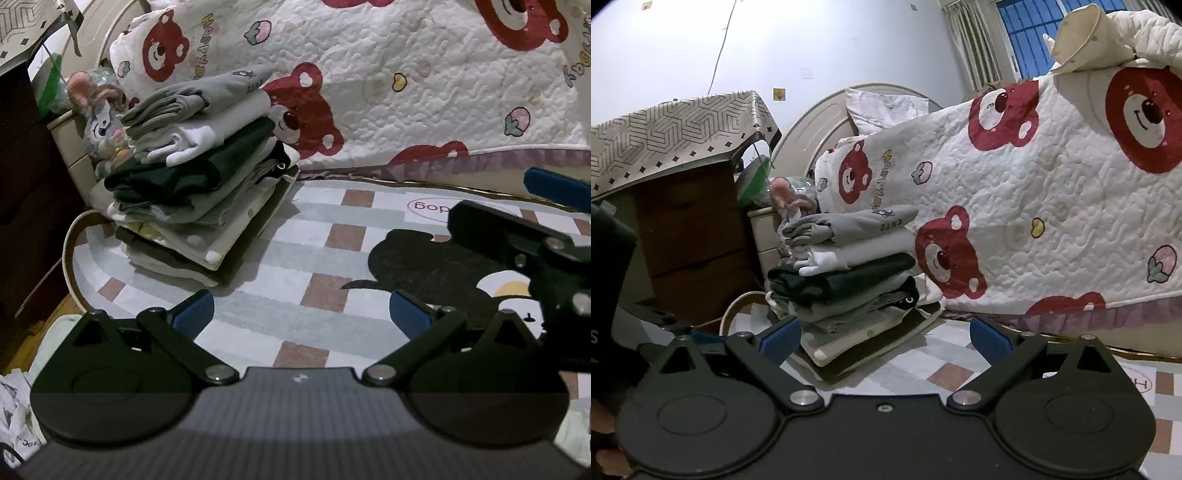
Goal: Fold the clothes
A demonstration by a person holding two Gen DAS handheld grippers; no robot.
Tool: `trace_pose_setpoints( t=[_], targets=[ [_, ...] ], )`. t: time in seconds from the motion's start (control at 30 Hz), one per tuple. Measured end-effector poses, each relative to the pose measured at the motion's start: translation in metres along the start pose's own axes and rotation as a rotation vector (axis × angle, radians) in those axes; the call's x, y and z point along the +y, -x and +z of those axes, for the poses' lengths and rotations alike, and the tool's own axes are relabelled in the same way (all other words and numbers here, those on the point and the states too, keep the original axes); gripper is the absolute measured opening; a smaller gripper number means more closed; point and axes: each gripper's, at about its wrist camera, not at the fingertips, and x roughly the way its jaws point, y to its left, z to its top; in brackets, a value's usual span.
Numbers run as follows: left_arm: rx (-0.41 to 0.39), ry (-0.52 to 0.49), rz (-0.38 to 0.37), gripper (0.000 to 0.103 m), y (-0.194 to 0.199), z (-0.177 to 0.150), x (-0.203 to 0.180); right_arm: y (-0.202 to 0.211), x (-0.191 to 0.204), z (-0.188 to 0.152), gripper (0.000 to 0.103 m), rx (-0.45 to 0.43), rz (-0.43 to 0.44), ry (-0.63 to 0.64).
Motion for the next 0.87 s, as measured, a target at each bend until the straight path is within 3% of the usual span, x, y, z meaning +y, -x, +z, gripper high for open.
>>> trace_pose_setpoints(
  t=[0.33, 0.87],
  targets=[
    [0.010, -0.041, 0.036, 0.103, -0.0052, -0.0023, -0.0063, -0.0031, 0.0021, -0.0007, 0.100, 0.021, -0.003, 0.001],
    [0.019, -0.049, 0.014, 0.103, -0.0037, -0.0031, -0.0058, -0.0035, 0.0034, -0.0009, 0.100, 0.034, -0.001, 0.000]
  ],
)
